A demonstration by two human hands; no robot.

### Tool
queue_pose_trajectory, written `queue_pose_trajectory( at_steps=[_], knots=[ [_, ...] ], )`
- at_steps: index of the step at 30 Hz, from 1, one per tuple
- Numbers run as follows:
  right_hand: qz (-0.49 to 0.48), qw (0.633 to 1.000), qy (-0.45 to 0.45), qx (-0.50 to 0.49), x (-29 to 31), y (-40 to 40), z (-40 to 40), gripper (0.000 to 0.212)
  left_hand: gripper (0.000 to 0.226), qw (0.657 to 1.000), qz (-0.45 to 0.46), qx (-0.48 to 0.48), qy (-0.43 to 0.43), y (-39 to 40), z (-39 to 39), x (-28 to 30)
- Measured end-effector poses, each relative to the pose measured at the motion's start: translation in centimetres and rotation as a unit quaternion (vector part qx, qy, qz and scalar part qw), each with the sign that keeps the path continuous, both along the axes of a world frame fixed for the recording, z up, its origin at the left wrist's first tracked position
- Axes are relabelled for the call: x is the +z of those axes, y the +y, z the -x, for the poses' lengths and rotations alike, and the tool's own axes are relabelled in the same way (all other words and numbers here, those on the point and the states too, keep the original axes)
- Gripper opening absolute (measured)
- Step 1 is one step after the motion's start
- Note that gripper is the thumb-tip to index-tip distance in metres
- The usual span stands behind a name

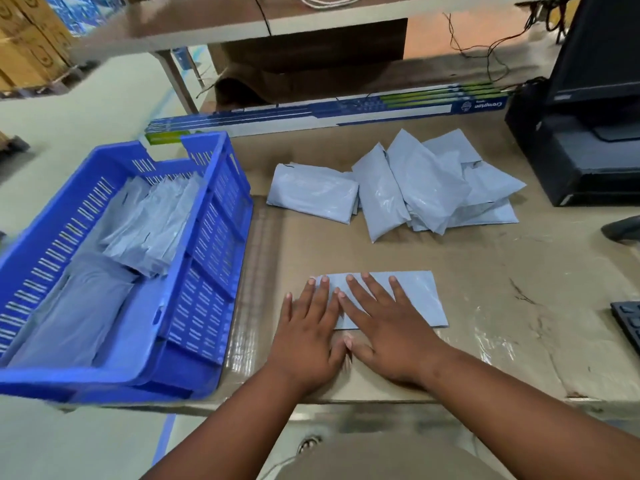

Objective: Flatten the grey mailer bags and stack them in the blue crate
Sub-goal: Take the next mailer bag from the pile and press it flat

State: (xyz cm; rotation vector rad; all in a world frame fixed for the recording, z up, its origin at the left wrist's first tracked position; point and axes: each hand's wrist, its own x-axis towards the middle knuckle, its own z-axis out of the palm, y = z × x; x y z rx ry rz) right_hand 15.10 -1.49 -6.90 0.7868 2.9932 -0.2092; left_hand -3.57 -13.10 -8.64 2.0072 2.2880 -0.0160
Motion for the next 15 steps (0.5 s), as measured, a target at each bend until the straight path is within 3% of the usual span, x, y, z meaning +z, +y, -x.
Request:
queue_pose_trajectory(
  at_steps=[15],
  knots=[
    [0.021,0.999,-0.037,-0.006,-1.8,-0.6,1.3,0.080,0.077,1.000,-0.011,0.005,-0.015,-1.1,1.1,-1.4]
  ],
)
